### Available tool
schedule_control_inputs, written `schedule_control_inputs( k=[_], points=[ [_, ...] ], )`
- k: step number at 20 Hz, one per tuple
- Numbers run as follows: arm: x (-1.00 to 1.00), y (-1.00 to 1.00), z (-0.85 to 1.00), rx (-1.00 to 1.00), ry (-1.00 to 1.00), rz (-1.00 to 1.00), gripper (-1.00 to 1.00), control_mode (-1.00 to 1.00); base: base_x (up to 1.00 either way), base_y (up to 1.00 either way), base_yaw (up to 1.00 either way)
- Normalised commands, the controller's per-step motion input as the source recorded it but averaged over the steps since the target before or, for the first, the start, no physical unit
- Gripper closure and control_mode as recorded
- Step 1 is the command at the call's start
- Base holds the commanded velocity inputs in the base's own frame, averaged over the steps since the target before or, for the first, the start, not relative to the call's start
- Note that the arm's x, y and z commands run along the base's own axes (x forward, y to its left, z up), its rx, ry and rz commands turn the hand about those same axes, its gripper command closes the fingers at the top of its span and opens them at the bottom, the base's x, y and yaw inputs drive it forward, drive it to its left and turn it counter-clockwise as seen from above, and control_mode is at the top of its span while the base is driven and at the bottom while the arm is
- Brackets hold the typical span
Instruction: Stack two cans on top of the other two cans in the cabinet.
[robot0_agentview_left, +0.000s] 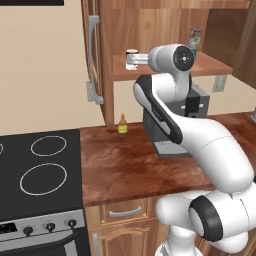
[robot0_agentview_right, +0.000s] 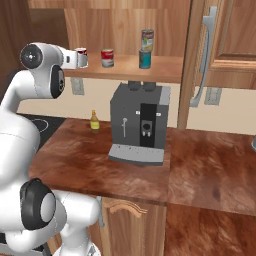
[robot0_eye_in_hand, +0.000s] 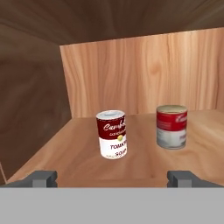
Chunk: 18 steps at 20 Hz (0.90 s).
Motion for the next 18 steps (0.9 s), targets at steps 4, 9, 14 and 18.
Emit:
schedule_control_inputs(
  k=[4,9,14,18],
  points=[
    [0.03,0.00,-0.13,-0.06,0.00,0.00,-1.00,-1.00,0.00,0.00,0.00],
    [0.00,0.00,-0.10,-0.05,0.00,0.00,-1.00,-1.00,0.00,0.00,0.00],
    [0.03,0.00,0.00,0.00,0.00,0.00,-1.00,-1.00,0.00,0.00,0.00],
    [0.07,0.00,0.00,0.00,0.00,0.00,-1.00,-1.00,0.00,0.00,0.00]
  ],
)
